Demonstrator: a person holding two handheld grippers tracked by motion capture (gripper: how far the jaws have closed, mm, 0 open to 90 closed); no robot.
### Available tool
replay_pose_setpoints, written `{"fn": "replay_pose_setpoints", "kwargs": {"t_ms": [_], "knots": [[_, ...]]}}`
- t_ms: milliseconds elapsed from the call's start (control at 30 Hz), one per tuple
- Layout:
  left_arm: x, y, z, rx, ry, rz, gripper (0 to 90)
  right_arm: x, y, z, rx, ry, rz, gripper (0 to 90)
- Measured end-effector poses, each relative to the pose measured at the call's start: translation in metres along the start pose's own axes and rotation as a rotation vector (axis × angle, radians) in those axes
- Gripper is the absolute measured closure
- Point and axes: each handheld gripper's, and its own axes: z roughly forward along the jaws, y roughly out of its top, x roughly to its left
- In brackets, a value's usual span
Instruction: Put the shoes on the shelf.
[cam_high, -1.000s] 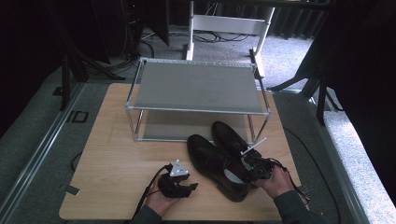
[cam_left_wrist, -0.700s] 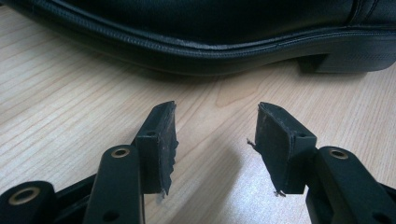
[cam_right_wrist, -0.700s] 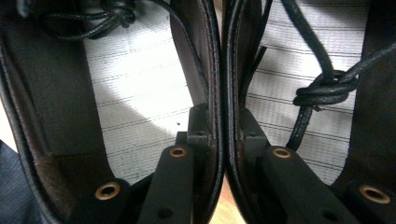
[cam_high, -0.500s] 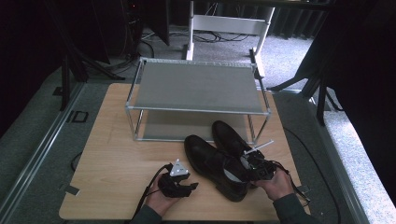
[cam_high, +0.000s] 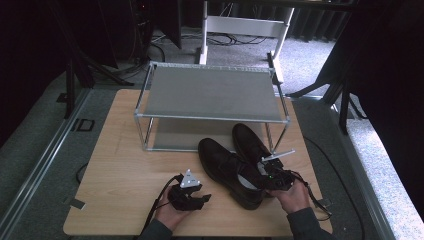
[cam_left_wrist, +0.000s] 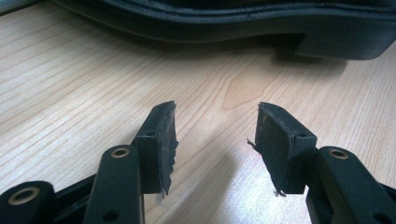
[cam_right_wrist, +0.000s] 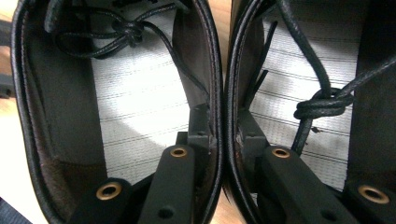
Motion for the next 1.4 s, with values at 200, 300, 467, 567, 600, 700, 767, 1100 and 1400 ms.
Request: {"fn": "replay_pose_setpoints", "kwargs": {"t_ms": [200,300,467,567,600,700,767,1100,1400], "knots": [[-0.001,0.000,0.001,0.002,-0.001,0.001,48.7,-0.001,0.006,0.000,-0.044,0.013,0.034,80.2],[0.000,0.000,0.000,0.000,0.000,-0.002,48.7,0.002,0.009,0.001,-0.070,0.002,0.042,80.3],[0.002,0.000,-0.001,-0.003,0.004,-0.006,48.7,0.006,0.018,0.001,-0.102,-0.032,0.037,80.3],[0.002,0.000,-0.002,-0.005,0.005,-0.004,48.7,0.007,0.023,0.002,-0.124,-0.049,0.035,80.2],[0.002,0.000,-0.002,-0.004,0.005,-0.004,48.7,0.008,0.024,0.003,-0.126,-0.055,0.032,80.3],[0.002,0.000,-0.001,-0.005,0.004,-0.009,48.7,0.011,0.028,0.005,-0.131,-0.076,0.029,80.3],[0.002,0.000,-0.001,-0.003,0.004,-0.007,48.7,0.012,0.031,0.008,-0.132,-0.090,0.030,80.3],[0.004,0.000,-0.002,-0.003,0.009,-0.006,48.7,0.012,0.037,0.018,-0.176,-0.099,0.060,80.3],[0.005,-0.001,-0.002,-0.003,0.012,-0.012,48.7,0.013,0.042,0.023,-0.233,-0.123,0.098,80.2]]}}
